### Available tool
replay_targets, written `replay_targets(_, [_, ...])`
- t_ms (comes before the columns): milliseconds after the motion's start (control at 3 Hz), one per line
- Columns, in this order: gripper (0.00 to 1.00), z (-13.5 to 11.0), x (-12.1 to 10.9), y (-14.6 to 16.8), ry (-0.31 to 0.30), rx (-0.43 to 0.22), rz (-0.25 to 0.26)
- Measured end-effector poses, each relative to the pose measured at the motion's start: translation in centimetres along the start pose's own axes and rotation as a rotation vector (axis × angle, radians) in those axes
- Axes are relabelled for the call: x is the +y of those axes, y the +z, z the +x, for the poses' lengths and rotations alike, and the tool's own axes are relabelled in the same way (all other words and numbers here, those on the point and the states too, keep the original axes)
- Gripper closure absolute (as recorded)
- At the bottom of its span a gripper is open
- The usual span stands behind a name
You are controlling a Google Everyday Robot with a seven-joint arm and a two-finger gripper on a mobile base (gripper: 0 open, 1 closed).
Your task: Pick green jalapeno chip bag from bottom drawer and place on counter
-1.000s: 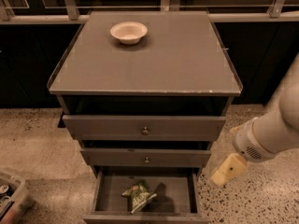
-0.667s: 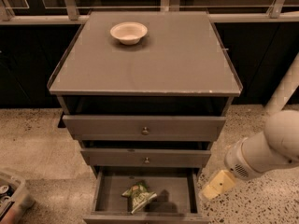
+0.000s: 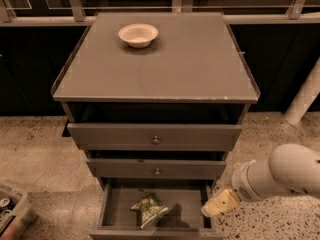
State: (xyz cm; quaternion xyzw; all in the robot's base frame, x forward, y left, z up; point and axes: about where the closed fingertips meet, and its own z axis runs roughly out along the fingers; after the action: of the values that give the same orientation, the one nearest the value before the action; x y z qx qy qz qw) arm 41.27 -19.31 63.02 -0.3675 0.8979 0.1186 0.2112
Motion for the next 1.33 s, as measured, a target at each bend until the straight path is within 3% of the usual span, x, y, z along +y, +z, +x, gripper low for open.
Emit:
replay_targets(333, [0.00,0.0,0.0,0.0,0.000,0.000,0.000])
replay_targets(667, [0.00,0.8,0.3,1.6,0.051,-0.050,0.017])
replay_targets(1000, [0.00,2.9,2.4,5.8,0.142,-0.152,-0.001])
replay_targets(1333, [0.00,2.1,2.7,10.0,0.166,-0.252,-0.018])
